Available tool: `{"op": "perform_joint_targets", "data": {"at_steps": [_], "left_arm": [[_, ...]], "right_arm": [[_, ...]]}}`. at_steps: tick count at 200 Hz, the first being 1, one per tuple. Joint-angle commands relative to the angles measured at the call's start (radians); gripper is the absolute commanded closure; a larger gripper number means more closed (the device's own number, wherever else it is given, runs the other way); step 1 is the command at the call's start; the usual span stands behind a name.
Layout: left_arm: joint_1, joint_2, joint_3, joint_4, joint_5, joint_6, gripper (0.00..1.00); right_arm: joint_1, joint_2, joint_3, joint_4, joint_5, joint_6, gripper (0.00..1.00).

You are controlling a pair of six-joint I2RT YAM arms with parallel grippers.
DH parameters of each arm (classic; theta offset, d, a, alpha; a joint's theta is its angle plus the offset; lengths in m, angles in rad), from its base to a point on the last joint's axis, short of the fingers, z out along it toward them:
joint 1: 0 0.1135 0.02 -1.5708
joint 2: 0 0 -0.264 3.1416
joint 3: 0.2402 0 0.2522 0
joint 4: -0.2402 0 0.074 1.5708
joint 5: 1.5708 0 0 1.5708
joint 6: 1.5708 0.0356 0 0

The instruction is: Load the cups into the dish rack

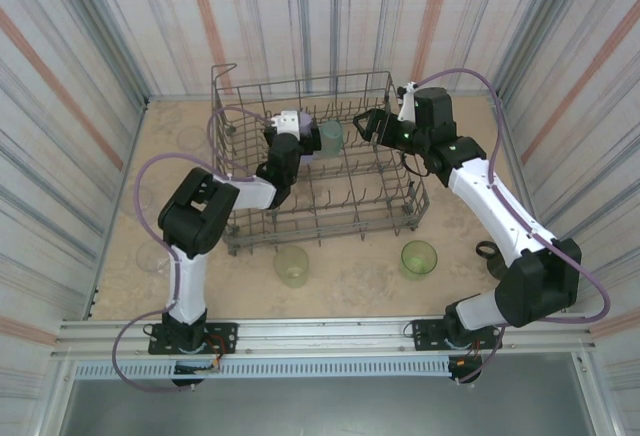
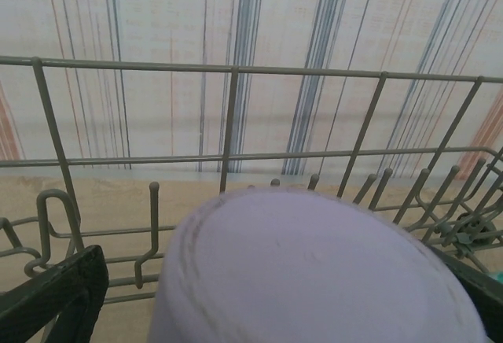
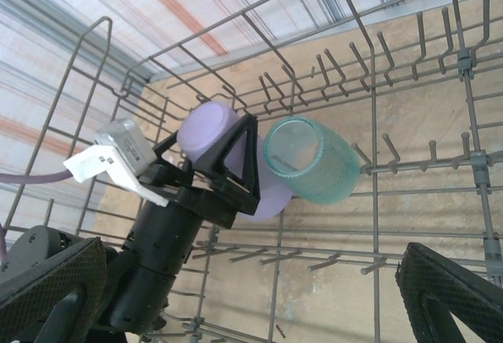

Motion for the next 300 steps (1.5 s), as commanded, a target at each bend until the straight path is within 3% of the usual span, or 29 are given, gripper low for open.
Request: {"op": "perform_joint_targets", "data": {"at_steps": [1,47,123,153,195,234,269,300], "left_arm": [[0.029,-0.091,0.005,-0.091,-0.043,-0.139,0.01],[0.052,-0.163,0.105,-0.395,-0.094,-0.282,0.01],[0.057,-0.333,0.034,-0.448,-0.070,-0.309,0.01],[0.056,-0.298,0.086,-0.532,-0.054,-0.265,0.01],[0.057,-0.357,-0.003,-0.443,-0.056,-0.260,0.01],[0.056,-0.482,0.064,-0.656,-0.035,-0.227,0.01],[0.058,-0.616,0.089,-0.875,0.008,-0.213,0.01],[0.059,-0.696,0.094,-1.025,0.103,-0.244,0.01]], "right_arm": [[0.010,-0.042,0.014,-0.016,0.013,-0.023,0.01],[0.012,-0.067,-0.004,-0.017,0.019,-0.019,0.01],[0.012,-0.131,-0.043,-0.027,0.025,-0.013,0.01],[0.013,-0.162,-0.066,-0.026,0.025,-0.003,0.01],[0.013,-0.207,-0.081,-0.057,0.034,0.000,0.01],[0.014,-0.273,-0.089,-0.130,0.042,0.010,0.01],[0.028,-0.368,-0.110,-0.271,0.122,0.022,0.01],[0.059,-0.436,-0.144,-0.400,0.191,0.051,0.01]]}}
